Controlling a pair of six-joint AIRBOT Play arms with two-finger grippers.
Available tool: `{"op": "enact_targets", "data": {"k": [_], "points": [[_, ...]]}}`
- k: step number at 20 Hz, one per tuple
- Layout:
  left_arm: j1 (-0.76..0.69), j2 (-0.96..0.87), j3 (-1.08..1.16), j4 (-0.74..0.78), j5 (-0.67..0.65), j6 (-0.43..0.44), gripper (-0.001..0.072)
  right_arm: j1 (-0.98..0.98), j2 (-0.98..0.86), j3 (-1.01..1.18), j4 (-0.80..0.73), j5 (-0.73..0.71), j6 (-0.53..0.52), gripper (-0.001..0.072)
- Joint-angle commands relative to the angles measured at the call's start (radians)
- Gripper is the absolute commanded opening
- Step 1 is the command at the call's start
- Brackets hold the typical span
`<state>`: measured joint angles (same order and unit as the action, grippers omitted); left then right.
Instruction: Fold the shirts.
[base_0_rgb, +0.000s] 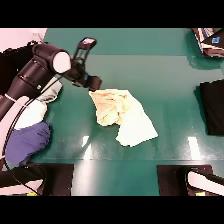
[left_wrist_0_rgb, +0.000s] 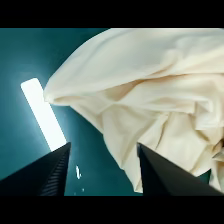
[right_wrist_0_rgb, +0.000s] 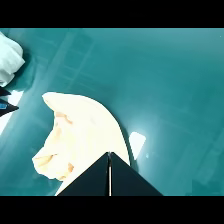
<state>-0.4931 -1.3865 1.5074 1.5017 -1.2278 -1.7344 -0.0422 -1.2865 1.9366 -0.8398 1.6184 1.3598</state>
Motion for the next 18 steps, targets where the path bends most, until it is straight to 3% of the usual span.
{"op": "enact_targets", "data": {"k": [1,5,9,15,16,17,18], "points": [[0.129,-0.002,-0.132,-0.172,0.025,0.046,0.0499,0.0,0.0,0.002,0.0,-0.004,0.0,0.0017],[0.188,-0.013,-0.328,-0.293,0.237,0.086,0.0498,0.0,0.0,0.001,-0.001,-0.019,0.0,0.0017],[0.196,-0.076,-0.36,-0.365,0.444,0.108,0.0498,0.0,0.0,0.001,-0.001,-0.019,0.0,0.0016],[0.197,-0.18,-0.354,-0.461,0.57,0.121,0.0495,0.0,0.0,-0.001,-0.009,0.004,0.0,0.0017],[0.197,-0.179,-0.351,-0.454,0.58,0.12,0.0397,0.0,0.0,-0.001,-0.045,0.018,0.0,0.0017],[0.197,-0.179,-0.341,-0.442,0.579,0.121,0.0176,0.008,0.0,-0.003,-0.09,0.046,0.001,0.0017],[0.197,-0.179,-0.325,-0.422,0.573,0.121,0.0066,0.015,0.005,-0.024,-0.132,0.069,0.001,0.0017]]}}
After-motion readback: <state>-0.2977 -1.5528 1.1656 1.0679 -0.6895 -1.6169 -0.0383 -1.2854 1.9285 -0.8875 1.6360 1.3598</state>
